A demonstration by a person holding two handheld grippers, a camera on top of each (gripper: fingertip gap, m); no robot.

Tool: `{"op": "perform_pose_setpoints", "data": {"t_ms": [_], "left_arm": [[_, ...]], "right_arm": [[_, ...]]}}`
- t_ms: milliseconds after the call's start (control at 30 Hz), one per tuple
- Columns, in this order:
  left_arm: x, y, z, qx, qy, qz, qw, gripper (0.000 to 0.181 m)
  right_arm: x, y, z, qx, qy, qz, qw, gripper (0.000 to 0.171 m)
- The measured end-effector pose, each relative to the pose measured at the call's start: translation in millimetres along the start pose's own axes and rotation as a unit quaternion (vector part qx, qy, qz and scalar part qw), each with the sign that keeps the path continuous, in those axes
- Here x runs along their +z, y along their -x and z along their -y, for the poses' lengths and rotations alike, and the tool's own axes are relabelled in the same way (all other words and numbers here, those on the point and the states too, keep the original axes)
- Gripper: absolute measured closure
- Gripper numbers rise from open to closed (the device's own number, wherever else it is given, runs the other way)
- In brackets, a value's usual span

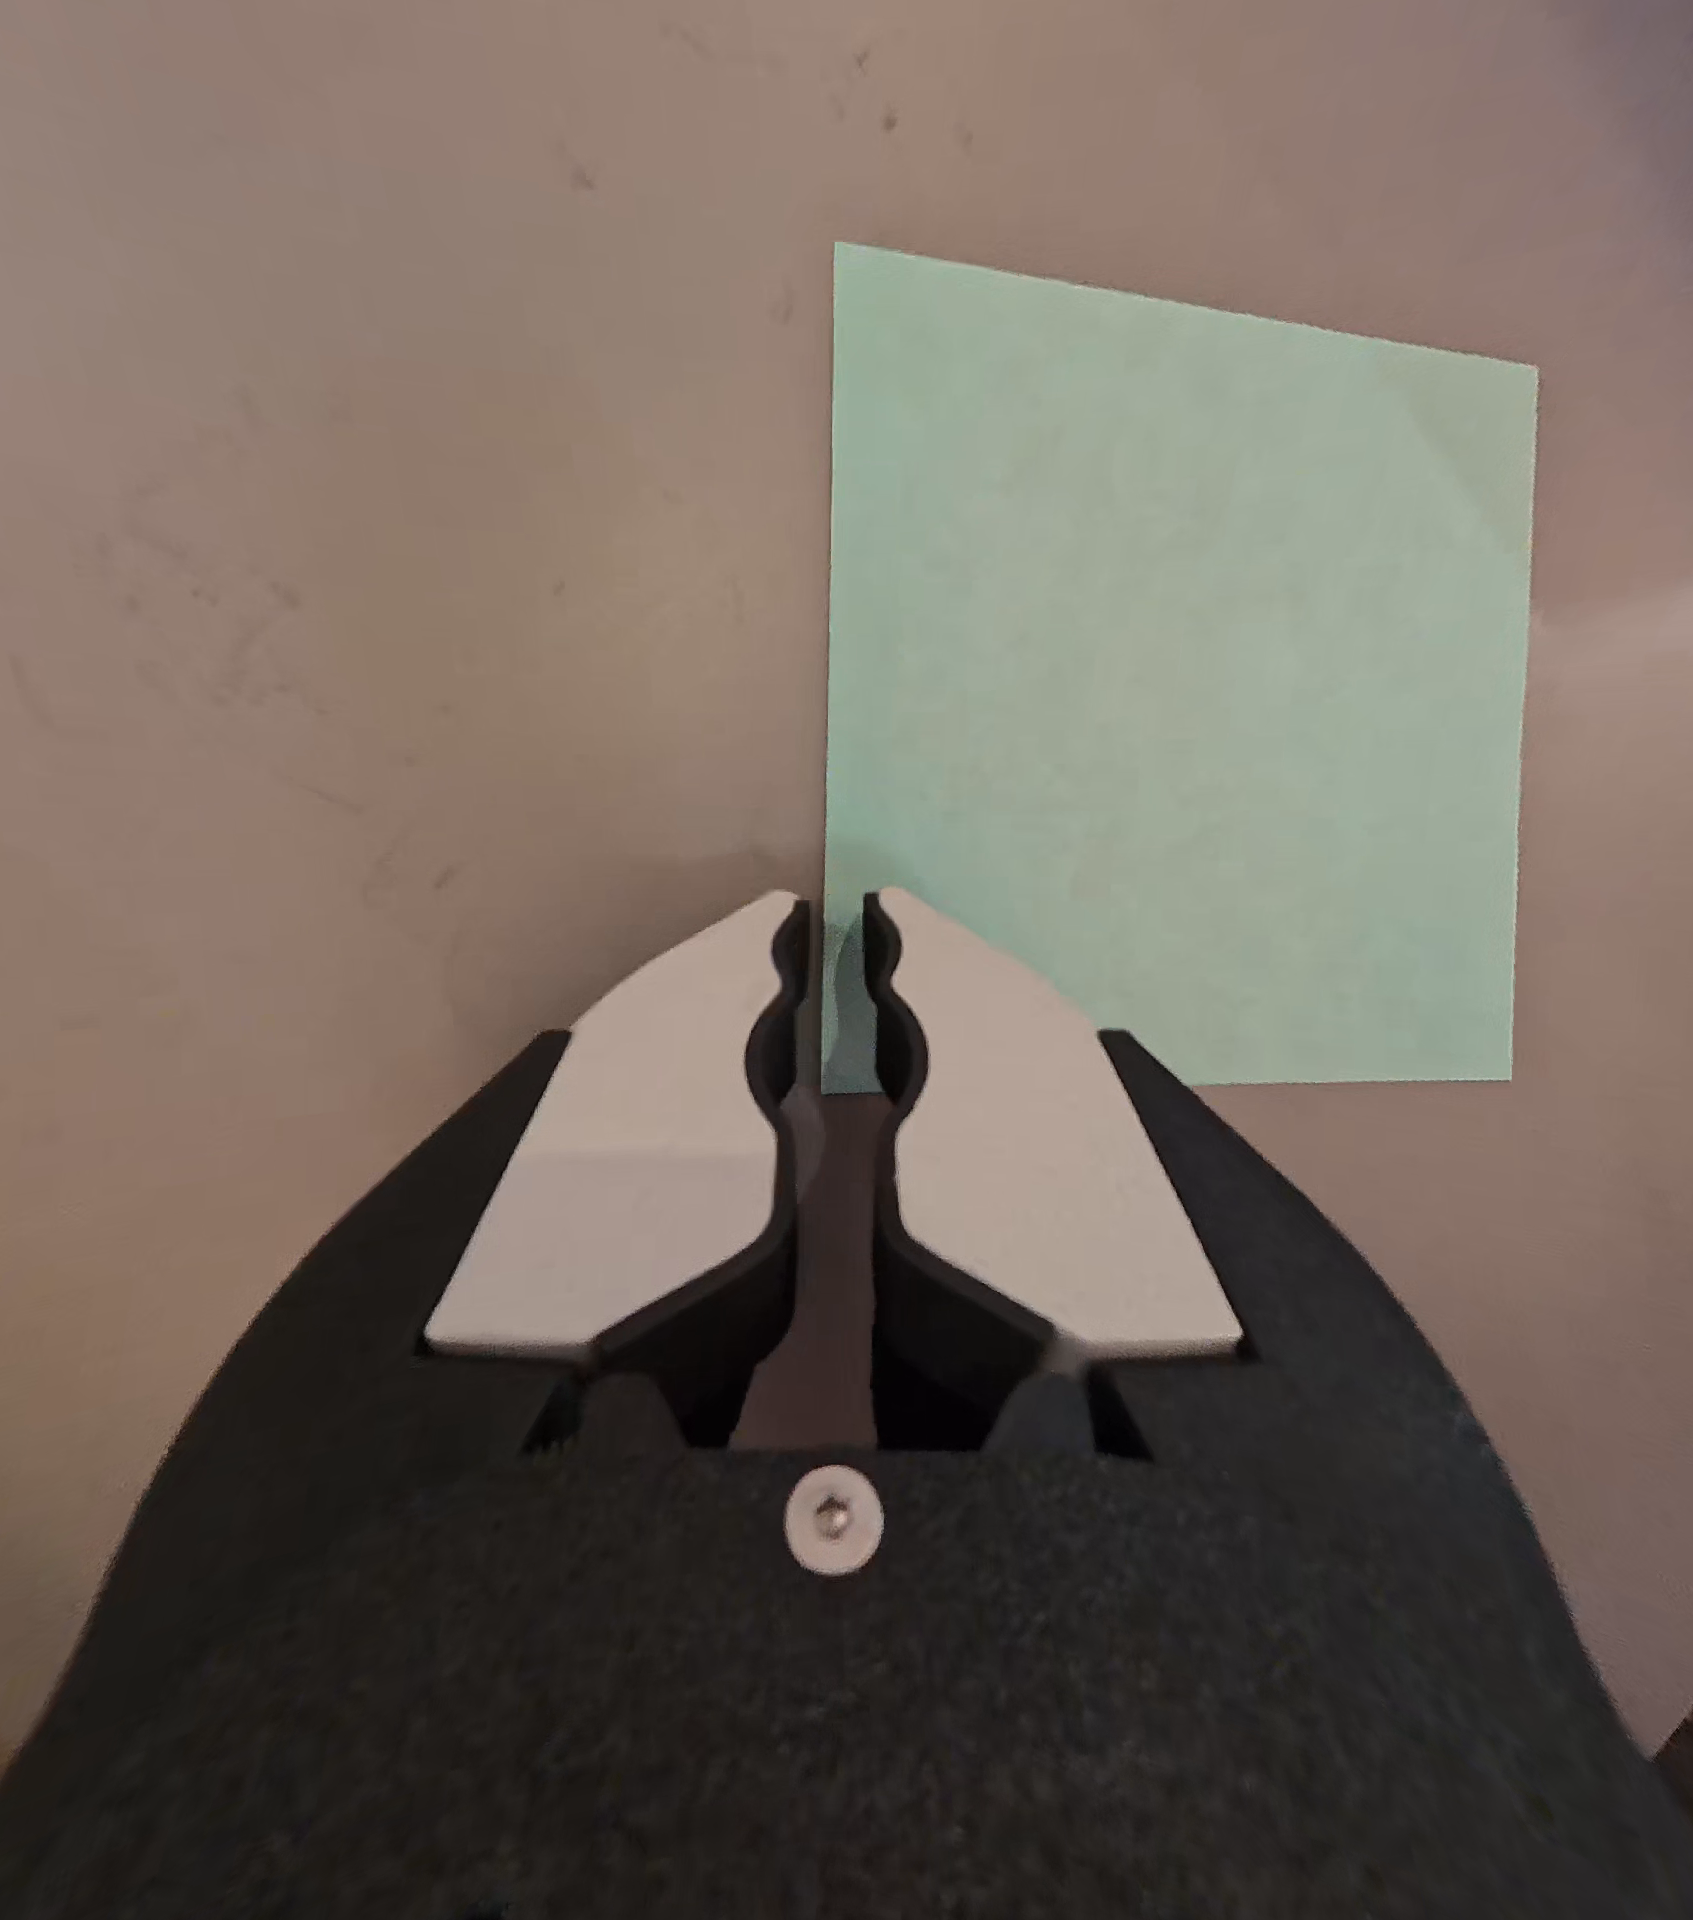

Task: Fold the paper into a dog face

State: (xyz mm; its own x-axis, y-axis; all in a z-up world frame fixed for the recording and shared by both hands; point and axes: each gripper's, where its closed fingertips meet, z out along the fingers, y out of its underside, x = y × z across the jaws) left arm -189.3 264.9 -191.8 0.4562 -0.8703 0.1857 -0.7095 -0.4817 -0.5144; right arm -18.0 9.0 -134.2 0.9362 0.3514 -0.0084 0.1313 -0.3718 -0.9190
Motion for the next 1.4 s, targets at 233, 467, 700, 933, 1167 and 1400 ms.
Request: {"op": "perform_pose_setpoints", "data": {"t_ms": [233, 467, 700, 933, 1167, 1400], "left_arm": [[-43, 13, 37, -0.001, -0.103, 0.071, 0.992, 0.155], [-101, -26, 29, 0.043, -0.209, 0.121, 0.969, 0.155], [-62, -96, -19, 0.025, -0.222, 0.106, 0.969, 0.125], [-25, -127, -25, -0.074, -0.196, 0.052, 0.976, 0.091], [0, -93, -7, -0.083, -0.153, 0.069, 0.982, 0.089], [7, -54, 1, -0.022, -0.095, 0.03, 0.995, 0.104]], "right_arm": [[0, 4, 1, -0.021, 0.002, -0.007, 1.0, 0.149], [2, 12, 3, -0.059, -0.001, -0.004, 0.998, 0.149], [23, 25, 7, -0.104, 0.01, 0.014, 0.994, 0.149], [27, 30, 5, -0.104, 0.016, 0.032, 0.994, 0.148], [44, 16, 30, -0.077, 0.012, 0.089, 0.993, 0.144], [130, -16, 68, -0.094, 0.098, 0.173, 0.975, 0.14]]}}
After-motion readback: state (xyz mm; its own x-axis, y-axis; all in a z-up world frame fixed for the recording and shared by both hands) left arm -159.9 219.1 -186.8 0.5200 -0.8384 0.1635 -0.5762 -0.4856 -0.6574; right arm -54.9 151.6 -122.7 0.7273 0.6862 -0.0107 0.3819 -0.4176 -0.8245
